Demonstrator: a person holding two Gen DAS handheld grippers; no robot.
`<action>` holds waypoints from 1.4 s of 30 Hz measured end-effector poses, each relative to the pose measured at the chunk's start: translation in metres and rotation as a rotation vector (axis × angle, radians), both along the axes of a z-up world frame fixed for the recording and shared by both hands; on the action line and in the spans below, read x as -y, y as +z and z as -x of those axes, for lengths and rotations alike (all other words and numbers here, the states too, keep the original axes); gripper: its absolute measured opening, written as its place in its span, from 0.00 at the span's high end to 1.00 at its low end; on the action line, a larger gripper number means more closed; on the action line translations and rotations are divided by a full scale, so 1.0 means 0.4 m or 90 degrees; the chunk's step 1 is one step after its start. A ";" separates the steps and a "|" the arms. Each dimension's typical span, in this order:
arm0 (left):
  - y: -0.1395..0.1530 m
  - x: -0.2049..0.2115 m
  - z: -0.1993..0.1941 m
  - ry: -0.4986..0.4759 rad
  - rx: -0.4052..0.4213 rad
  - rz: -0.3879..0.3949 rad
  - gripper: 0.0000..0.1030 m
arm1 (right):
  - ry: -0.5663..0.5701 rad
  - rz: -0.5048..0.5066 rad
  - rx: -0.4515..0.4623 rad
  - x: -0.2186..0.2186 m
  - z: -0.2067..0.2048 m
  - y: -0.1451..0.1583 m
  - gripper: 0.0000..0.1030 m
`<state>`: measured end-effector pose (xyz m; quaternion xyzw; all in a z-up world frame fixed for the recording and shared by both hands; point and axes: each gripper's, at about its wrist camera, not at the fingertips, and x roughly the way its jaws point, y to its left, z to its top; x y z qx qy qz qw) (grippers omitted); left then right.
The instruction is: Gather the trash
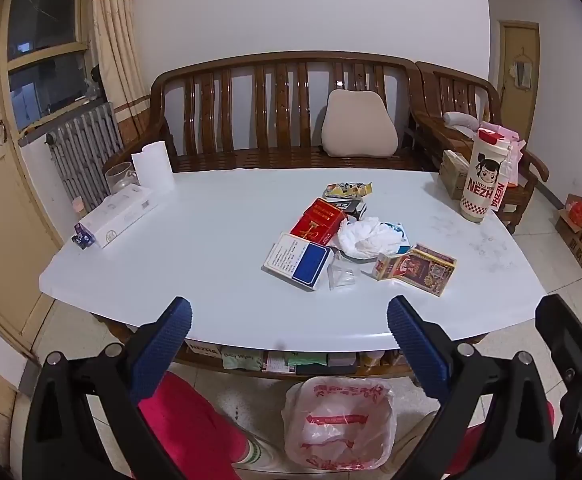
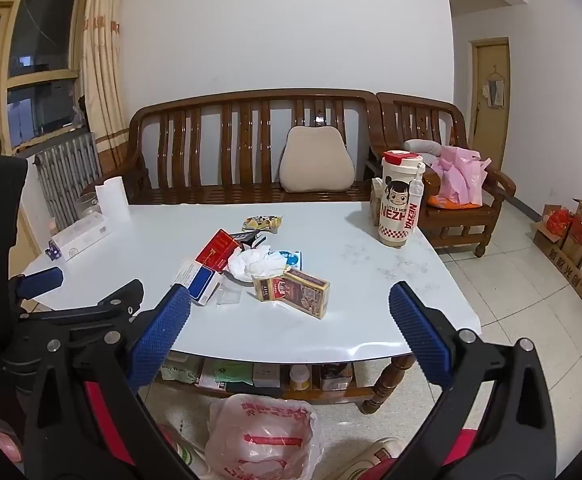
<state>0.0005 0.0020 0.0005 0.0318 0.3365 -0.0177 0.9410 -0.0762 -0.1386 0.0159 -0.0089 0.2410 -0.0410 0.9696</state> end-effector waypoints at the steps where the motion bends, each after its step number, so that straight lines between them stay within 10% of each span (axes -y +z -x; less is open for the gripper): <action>1: 0.000 -0.002 -0.001 0.000 -0.002 0.003 0.07 | -0.001 -0.008 0.005 0.002 0.000 0.001 0.05; 42: 0.017 -0.029 0.008 0.008 0.002 0.025 0.07 | 0.011 -0.040 0.004 -0.004 -0.001 0.016 0.05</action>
